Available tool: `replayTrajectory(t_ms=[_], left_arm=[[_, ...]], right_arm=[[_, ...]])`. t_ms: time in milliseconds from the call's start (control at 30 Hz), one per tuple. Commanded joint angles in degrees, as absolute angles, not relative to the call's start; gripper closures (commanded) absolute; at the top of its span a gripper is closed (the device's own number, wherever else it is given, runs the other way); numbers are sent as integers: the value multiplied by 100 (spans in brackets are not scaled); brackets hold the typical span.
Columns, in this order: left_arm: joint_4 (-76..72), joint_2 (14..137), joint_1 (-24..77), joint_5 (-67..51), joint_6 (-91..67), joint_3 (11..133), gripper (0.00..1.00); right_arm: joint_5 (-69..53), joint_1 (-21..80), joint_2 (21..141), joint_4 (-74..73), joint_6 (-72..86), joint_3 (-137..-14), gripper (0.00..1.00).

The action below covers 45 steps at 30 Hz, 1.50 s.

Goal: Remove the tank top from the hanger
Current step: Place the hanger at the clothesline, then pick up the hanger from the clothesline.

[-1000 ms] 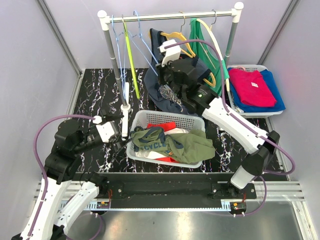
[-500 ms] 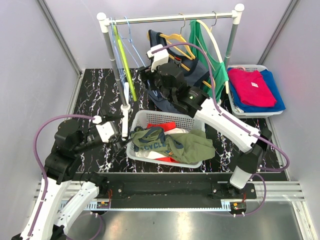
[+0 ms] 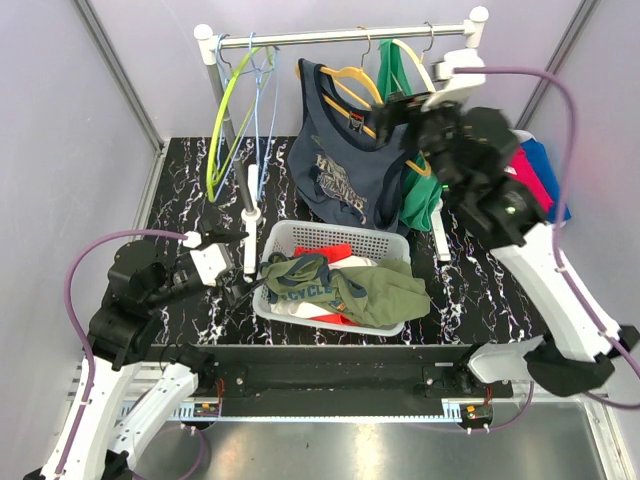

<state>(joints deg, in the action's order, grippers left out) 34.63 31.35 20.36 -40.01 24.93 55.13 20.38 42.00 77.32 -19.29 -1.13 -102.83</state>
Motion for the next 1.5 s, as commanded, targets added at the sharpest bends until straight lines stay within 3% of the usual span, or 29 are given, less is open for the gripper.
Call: replayTrajectory(t_ms=[0, 200, 567, 867, 1000, 1100, 1133, 1433, 1467], left_arm=[[3296, 3120, 2057, -4148, 2347, 5642, 1], [3305, 3085, 2057, -4061, 2355, 5634, 1], [3393, 3015, 2057, -4008, 2408, 5607, 1], [3393, 3015, 2057, -4017, 2329, 5581, 1], [3392, 3032, 2057, -4008, 2320, 5581, 1], [3393, 3032, 2057, -4025, 2312, 5581, 1], [3393, 3032, 2057, -4025, 2303, 5572, 1], [3384, 3015, 2057, -4052, 2259, 5528, 1], [3392, 3006, 2057, -4052, 2267, 5528, 1]], right_arm=[[1460, 3605, 7690, -2056, -53, -10318, 10], [950, 3138, 7936, -2241, 167, -10161, 7], [1125, 2962, 8086, -2241, -122, -9879, 6], [949, 2953, 7981, -2241, -62, -9300, 14], [818, 2953, 7814, -2075, -35, -8878, 25], [686, 2953, 7735, -2039, 114, -8745, 42], [651, 2953, 7700, -2030, 132, -8693, 52], [220, 2953, 7497, -1785, 114, -8613, 90], [141, 2953, 7471, -1645, 123, -8605, 99]])
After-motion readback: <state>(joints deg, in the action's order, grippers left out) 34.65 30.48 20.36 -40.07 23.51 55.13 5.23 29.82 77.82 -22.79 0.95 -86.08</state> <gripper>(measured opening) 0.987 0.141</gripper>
